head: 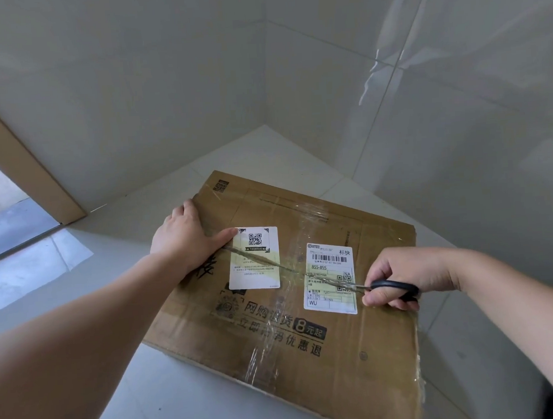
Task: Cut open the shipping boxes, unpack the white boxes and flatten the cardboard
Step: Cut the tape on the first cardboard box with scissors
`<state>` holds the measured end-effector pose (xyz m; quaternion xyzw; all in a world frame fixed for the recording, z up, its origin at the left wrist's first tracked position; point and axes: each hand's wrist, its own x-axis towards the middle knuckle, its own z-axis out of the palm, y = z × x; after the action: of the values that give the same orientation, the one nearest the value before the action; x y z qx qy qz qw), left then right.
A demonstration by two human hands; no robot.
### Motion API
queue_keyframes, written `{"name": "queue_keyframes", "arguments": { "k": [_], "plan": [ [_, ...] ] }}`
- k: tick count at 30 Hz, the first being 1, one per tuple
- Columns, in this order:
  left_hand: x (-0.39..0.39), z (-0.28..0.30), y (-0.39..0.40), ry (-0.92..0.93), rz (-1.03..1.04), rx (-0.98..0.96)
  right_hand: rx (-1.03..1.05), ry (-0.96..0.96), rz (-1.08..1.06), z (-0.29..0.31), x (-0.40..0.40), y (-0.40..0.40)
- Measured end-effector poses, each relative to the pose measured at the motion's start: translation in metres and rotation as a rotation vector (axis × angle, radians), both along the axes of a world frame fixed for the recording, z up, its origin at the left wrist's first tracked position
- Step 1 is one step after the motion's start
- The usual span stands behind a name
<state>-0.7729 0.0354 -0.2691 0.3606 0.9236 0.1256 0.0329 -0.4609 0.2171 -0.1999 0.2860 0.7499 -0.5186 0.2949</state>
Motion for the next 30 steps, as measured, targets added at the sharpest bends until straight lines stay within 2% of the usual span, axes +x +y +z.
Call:
{"name": "queue_keyframes", "arguments": {
  "k": [16,21,30],
  "plan": [
    [0.009,0.000,0.009,-0.014,-0.041,0.002,0.046,0.101,0.072,-0.006,-0.007,-0.004],
    [0.011,0.000,0.010,-0.013,-0.047,0.003,-0.019,0.053,0.032,-0.002,-0.009,-0.007],
    [0.017,0.002,0.013,-0.013,-0.064,-0.001,0.018,0.038,0.062,-0.001,-0.018,-0.007]
  ]
}}
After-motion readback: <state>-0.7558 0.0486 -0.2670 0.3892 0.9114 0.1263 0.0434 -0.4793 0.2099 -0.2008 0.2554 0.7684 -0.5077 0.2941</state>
